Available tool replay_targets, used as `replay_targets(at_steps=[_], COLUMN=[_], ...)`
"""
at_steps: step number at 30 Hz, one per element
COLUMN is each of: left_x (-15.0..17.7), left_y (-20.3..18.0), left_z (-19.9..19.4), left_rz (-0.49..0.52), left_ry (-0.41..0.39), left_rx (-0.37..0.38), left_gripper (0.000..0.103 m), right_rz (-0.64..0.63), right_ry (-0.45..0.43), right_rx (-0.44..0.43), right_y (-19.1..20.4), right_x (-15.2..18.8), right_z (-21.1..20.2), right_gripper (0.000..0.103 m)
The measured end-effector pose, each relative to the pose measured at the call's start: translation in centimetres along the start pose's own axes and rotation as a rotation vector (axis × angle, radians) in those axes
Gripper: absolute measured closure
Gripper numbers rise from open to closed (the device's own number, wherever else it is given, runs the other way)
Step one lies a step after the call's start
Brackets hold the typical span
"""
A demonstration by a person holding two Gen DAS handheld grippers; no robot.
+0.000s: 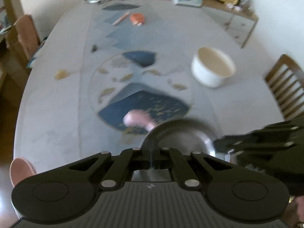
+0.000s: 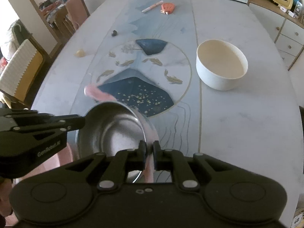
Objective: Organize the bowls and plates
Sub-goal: 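Lift the steel saucepan off the table with both tools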
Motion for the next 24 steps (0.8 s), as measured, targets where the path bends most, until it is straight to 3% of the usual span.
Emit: replay_targets(at_steps=[3,16,24], left_x=[-0.3,0.8,2.1], left_y=[-1.6,1.8,1.2], left_z=[-0.5,-0.7,0.3], left_rz=[0.046,-0.093,-0.08], left_ry=[-0.014,0.037,0.091], left_rx=[0.0,0.075,0.08], left_gripper=[0.103,0.1,0.098], right_rz=[-0.044,0.033,0.063], right_ry=[-0.008,-0.005,0.001], right_rx=[0.033,0.02,-0.001], right_y=[0.7,-1.8,-2.9], right_x=[0.4,0.8,1.0], right_z=[-0.1,0.3,0.7], right_gripper=[0.095,0.096,0.096])
Point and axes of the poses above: each gripper's, at about its wrist camera, not at the fingertips, and z roughly the way its jaws point, y to its left, x to its underside, the point moved 5 cm from there along z, roughly the way its jaws point, and after that the axes turned 6 degrees about -y, right-handed, at the moved point
